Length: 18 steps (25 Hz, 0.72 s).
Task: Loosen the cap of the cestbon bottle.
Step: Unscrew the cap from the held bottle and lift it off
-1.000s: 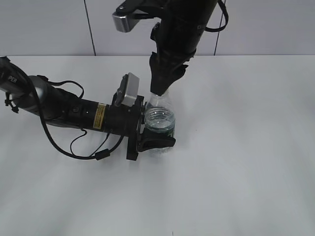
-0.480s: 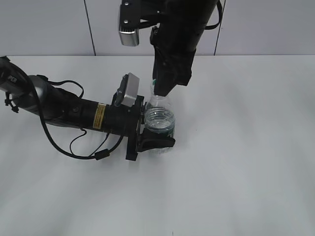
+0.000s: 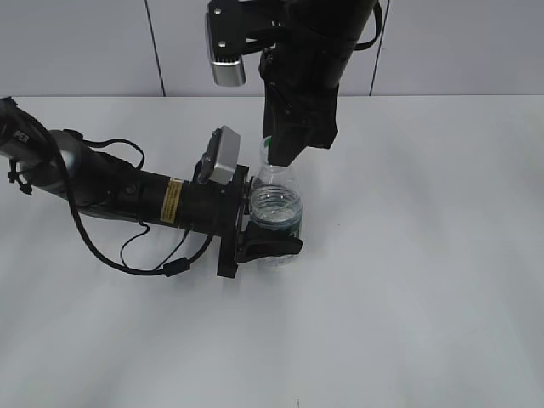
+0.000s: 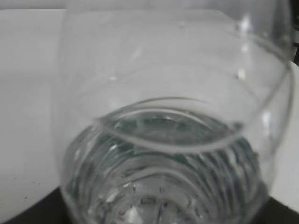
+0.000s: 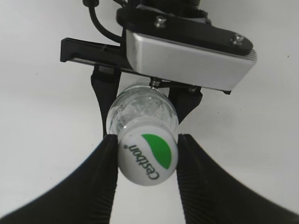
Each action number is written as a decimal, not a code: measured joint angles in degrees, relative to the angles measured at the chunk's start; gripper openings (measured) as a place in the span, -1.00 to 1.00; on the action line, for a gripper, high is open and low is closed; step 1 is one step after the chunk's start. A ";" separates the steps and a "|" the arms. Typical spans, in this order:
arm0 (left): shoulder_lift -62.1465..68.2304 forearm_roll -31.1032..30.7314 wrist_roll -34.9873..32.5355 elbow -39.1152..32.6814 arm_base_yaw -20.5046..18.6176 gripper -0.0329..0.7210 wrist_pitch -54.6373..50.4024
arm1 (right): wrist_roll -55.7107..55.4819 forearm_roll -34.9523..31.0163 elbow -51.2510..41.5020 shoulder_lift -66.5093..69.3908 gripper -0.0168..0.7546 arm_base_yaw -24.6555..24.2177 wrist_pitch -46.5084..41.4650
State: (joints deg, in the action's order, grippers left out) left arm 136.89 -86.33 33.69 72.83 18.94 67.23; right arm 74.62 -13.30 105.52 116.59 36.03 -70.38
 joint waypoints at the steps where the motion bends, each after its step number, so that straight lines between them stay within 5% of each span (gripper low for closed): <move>1: 0.00 0.00 0.00 0.00 0.00 0.18 0.00 | 0.00 0.01 0.00 0.00 -0.19 0.00 0.00; 18: 0.00 -0.41 0.00 0.00 0.00 0.18 0.27 | 0.17 -0.10 0.00 0.05 -0.01 0.00 0.10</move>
State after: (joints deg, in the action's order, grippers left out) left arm 136.89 -86.74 33.69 72.83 18.94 67.50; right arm 74.79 -13.40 105.52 116.65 36.03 -70.28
